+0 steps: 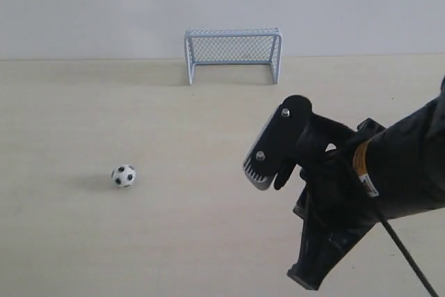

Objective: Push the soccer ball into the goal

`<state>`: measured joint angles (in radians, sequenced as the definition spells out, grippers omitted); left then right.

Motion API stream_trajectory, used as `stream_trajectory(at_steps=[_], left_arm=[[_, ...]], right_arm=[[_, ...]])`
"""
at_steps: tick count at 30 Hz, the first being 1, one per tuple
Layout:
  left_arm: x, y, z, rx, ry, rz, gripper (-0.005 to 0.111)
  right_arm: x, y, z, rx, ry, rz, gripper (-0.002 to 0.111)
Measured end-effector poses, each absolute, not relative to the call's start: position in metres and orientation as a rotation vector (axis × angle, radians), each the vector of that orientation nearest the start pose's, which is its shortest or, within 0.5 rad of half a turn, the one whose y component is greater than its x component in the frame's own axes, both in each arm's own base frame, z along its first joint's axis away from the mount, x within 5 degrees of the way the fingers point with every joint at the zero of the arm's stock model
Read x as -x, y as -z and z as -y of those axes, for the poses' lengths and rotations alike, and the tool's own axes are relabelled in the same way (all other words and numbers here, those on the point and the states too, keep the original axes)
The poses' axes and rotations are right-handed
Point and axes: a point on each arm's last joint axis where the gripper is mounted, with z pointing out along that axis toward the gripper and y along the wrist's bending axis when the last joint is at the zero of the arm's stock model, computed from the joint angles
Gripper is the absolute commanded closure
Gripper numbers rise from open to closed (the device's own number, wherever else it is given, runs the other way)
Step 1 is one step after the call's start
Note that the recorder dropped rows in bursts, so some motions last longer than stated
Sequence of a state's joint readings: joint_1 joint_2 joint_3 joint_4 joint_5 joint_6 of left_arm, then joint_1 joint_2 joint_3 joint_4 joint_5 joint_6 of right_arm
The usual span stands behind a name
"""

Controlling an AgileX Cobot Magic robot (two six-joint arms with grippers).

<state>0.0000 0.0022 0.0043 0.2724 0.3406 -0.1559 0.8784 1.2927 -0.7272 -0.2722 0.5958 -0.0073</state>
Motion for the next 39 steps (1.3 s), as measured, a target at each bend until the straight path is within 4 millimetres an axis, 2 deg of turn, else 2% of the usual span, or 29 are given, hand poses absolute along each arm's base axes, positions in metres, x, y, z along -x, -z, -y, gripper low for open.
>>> stream_trajectory(at_steps=[4,10,29,39], left_arm=[[-0.054,-0.182,-0.008,-0.029,-0.154,-1.821,0.1],[-0.054,-0.182,-0.008,-0.029,-0.154,-1.821,0.1],[-0.054,-0.182,-0.008,-0.029,-0.154,-1.821,0.1],[-0.054,-0.182,-0.008,-0.029,-0.154,-1.821,0.1]], right_arm=[[-0.15,-0.246,-0.176,1.218,-0.127,-2.228,0.108],[-0.142,-0.252,-0.179,1.111,-0.224,-2.257,0.108],[-0.141,-0.252,-0.179,1.1,-0.229,-2.264,0.108],[-0.143,-0.256,-0.184,1.084,-0.28,-2.206,0.108]])
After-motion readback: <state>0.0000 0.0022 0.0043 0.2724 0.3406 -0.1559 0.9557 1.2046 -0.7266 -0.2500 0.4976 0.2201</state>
